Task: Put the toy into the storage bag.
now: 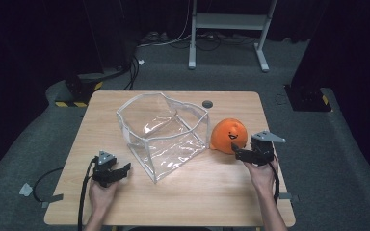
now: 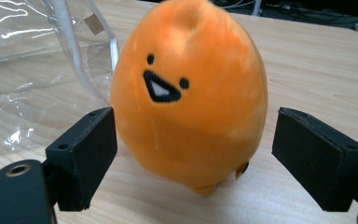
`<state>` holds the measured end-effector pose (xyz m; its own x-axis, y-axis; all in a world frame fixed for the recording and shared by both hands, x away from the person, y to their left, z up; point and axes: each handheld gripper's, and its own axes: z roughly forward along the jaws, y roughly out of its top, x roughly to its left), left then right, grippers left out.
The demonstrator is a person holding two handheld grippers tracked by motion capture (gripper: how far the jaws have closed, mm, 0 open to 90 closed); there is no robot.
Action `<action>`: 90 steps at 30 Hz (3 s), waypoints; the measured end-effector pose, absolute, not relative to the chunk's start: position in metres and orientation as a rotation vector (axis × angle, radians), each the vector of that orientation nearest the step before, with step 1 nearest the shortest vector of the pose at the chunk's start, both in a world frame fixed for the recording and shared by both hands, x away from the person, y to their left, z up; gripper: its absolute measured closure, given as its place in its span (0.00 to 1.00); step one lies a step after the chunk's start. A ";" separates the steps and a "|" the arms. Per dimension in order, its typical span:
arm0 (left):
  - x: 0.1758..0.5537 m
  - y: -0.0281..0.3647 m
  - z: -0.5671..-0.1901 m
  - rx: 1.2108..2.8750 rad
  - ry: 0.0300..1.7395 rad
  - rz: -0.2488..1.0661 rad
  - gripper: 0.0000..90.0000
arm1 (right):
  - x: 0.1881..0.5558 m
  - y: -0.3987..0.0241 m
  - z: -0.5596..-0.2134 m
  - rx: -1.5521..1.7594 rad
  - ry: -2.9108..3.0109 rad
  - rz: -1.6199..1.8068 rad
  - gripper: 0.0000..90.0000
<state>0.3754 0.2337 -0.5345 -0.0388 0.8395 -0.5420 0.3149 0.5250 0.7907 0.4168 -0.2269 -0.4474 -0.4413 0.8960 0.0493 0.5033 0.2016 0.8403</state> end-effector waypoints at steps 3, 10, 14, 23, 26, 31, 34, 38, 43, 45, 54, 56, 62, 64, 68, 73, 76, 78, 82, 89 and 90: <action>0.375 0.233 -0.535 1.018 1.606 0.578 0.35 | 0.422 -0.226 -0.444 1.292 2.024 1.157 0.14; 0.379 0.224 -0.534 0.878 1.623 0.580 0.34 | 0.434 -0.225 -0.437 1.299 2.030 1.167 0.11; 0.381 0.221 -0.534 0.841 1.628 0.582 0.34 | 0.441 -0.223 -0.434 1.304 2.037 1.182 0.10; 0.374 0.231 -0.537 1.083 1.604 0.607 0.33 | 0.460 -0.220 -0.432 1.317 2.064 1.199 0.06; 0.373 0.231 -0.538 1.109 1.600 0.617 0.33 | 0.466 -0.219 -0.432 1.315 2.077 1.200 0.06; 0.364 0.247 -0.537 1.426 1.539 0.624 0.33 | 0.474 -0.217 -0.434 1.326 2.115 1.184 0.07; 0.364 0.247 -0.537 1.428 1.539 0.623 0.33 | 0.477 -0.216 -0.437 1.326 2.136 1.172 0.10; 0.364 0.247 -0.537 1.428 1.538 0.623 0.33 | 0.479 -0.216 -0.439 1.336 2.148 1.176 0.15; 0.364 0.247 -0.537 1.426 1.538 0.622 0.33 | 0.479 -0.219 -0.440 1.348 2.160 1.187 0.25; 0.364 0.247 -0.537 1.422 1.538 0.623 0.33 | 0.478 -0.220 -0.441 1.347 2.169 1.181 0.33; 0.365 0.245 -0.537 1.394 1.544 0.621 0.33 | 0.475 -0.222 -0.440 1.324 2.186 1.151 0.59; 0.370 0.235 -0.538 1.206 1.590 0.619 0.32 | 0.472 -0.219 -0.438 1.312 2.187 1.136 0.65; 0.371 0.231 -0.538 1.122 1.610 0.616 0.32 | 0.468 -0.217 -0.433 1.309 2.171 1.132 0.71; 0.371 0.231 -0.538 1.122 1.609 0.616 0.32 | 0.465 -0.217 -0.430 1.300 2.170 1.126 0.72; 0.371 0.231 -0.538 1.123 1.607 0.616 0.32 | 0.458 -0.222 -0.422 1.301 2.157 1.146 0.73; 0.371 0.231 -0.538 1.123 1.607 0.617 0.32 | 0.448 -0.227 -0.413 1.305 2.149 1.163 0.73; 0.371 0.231 -0.538 1.123 1.607 0.617 0.32 | 0.443 -0.228 -0.407 1.294 2.146 1.160 0.73; 0.371 0.231 -0.538 1.124 1.607 0.616 0.32 | 0.440 -0.229 -0.403 1.282 2.145 1.157 0.73; 0.371 0.231 -0.538 1.124 1.606 0.616 0.32 | 0.434 -0.229 -0.397 1.268 2.147 1.154 0.72; 0.371 0.231 -0.538 1.124 1.606 0.616 0.31 | 0.430 -0.229 -0.389 1.269 2.143 1.160 0.72; 0.371 0.231 -0.538 1.125 1.606 0.616 0.31 | 0.428 -0.229 -0.386 1.263 2.143 1.168 0.72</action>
